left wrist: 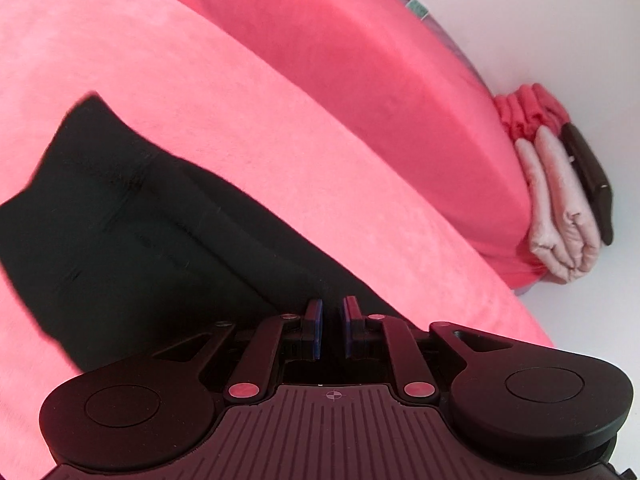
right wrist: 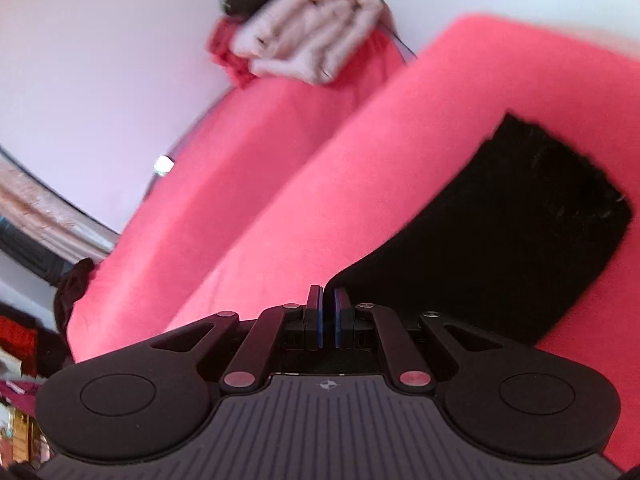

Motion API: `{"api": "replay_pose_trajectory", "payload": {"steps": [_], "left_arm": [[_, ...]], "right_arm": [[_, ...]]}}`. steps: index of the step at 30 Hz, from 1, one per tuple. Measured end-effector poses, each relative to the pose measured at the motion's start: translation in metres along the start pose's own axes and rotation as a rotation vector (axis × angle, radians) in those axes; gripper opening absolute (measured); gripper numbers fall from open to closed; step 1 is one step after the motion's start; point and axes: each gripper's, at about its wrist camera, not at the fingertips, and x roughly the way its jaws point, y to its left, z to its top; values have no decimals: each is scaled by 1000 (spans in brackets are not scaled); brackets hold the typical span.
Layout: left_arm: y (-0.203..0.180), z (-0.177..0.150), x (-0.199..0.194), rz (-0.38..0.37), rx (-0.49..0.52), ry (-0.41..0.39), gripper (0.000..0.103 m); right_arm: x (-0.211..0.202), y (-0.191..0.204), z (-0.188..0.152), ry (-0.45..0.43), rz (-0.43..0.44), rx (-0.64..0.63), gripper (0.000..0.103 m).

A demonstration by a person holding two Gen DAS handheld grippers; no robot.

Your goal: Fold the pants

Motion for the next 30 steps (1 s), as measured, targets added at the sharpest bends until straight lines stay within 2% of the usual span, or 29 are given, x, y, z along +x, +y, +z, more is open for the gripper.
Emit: {"api": "replay_pose_trajectory", "payload": {"steps": [3, 7, 11, 13, 14, 16, 17, 18, 21, 23, 30], "left_arm": [[2, 4, 8, 4, 9, 15, 76], [0, 1, 12, 7, 28, 26, 74], [4, 0, 10, 0, 6, 35, 75], [-3, 4, 9, -10, 13, 35, 83], [-6, 4, 5, -11, 38, 36, 85], [-16, 6, -1, -15, 107, 41, 99], [-21, 5, -6, -14, 151, 42, 103], [-26, 4, -9, -5, 189, 41, 103], [-35, -2, -15, 30, 282, 44, 103], [-37, -7, -16, 42, 304, 53, 103], [-28, -19, -6, 68, 291, 91, 103]], "right_arm": [[12, -4, -7, -1, -33, -33, 8], [8, -3, -8, -14, -21, -91, 9], [-3, -7, 2, -89, -98, -147, 15], [-9, -10, 12, -108, -122, -165, 19], [-14, -7, 14, -119, -125, -215, 21], [-22, 1, 16, -117, -120, -345, 39], [-26, 6, 15, -99, -106, -421, 60], [-29, 10, 14, -82, -98, -483, 68], [-27, 24, 8, -13, -147, -698, 66], [-24, 26, 7, 15, -201, -790, 66], [-7, 8, 23, 100, -311, -943, 66]]}}
